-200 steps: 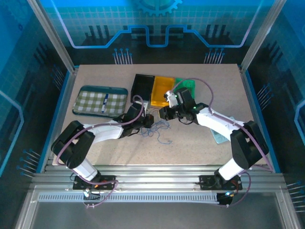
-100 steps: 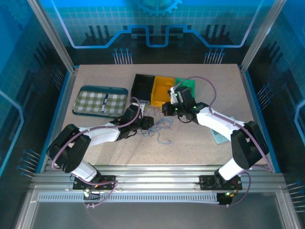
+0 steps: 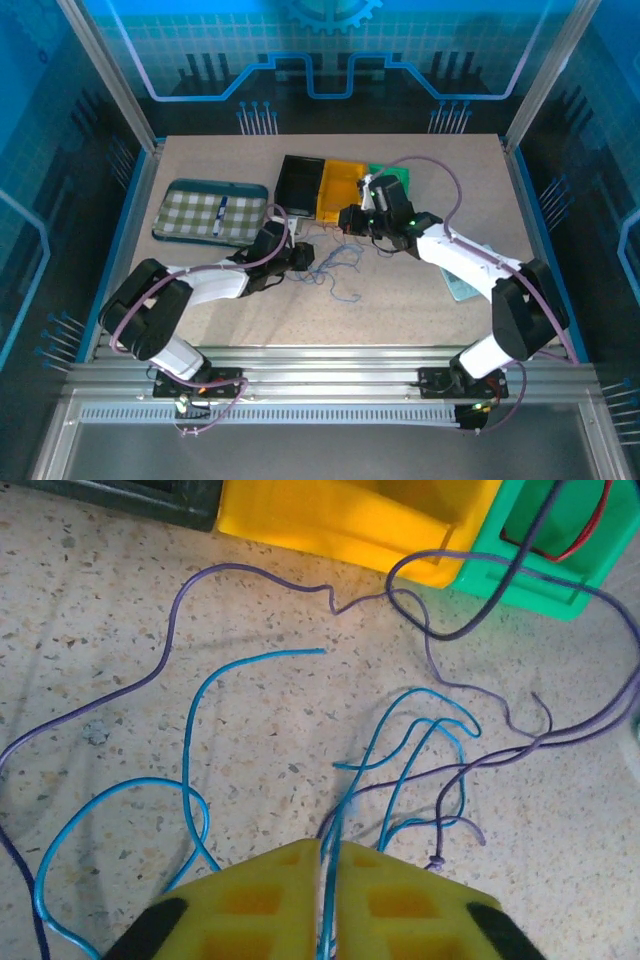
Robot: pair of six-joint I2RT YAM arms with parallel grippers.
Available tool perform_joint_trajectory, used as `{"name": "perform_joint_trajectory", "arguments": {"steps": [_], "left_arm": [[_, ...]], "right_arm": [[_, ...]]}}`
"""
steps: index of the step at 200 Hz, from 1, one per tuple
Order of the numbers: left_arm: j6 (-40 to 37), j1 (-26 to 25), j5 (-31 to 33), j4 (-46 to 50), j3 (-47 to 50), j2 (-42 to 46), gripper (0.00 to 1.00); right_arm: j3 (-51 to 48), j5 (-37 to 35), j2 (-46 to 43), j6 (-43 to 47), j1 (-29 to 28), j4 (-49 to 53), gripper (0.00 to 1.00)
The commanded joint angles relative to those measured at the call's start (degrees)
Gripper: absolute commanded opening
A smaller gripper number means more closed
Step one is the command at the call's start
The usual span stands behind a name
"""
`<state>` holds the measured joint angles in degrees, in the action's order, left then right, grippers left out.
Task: Untangle the cables
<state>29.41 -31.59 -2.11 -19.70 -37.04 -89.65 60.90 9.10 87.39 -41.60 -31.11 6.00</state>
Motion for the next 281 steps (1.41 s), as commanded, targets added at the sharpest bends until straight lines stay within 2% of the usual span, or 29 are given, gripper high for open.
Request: {"name": "perform_joint_trajectory", "arguments": {"steps": [1,40,74,93,146,281], "left_arm": [[-0.29,0.40,-0.87,-0.10,-1.86,-1.81,0.00],[-2.67,0.40,2.29,7.17,-4.79,-4.40,0.00],[-7.16,0.26,12.52,22.14,-10.73,-8.39,0.00],[-8.26,0.13,16.11,26.84,-12.51,-10.47,0.00],[-8.34,-0.08,16.03,28.49,-12.63,-12.35,0.00],[-7.26,-0.05,17.13,26.78,-7.02,-9.90,0.00]], "right_arm": [[2.68,0.95,-2.37,-0.56,-0.01,1.16,0.00],[6.14,1.91,-4.69,-0.61,0.36,3.97,0.00],[11.05,1.80,-7.77,-1.76,1.78,6.72,0.00],[13.25,2.36,-9.20,-3.43,3.78,6.31,0.00],[18.81,3.28,-11.33,-3.39,7.09,6.74,0.00],[30.05,6.47,-8.95,0.40,7.52,8.76,0.00]]}}
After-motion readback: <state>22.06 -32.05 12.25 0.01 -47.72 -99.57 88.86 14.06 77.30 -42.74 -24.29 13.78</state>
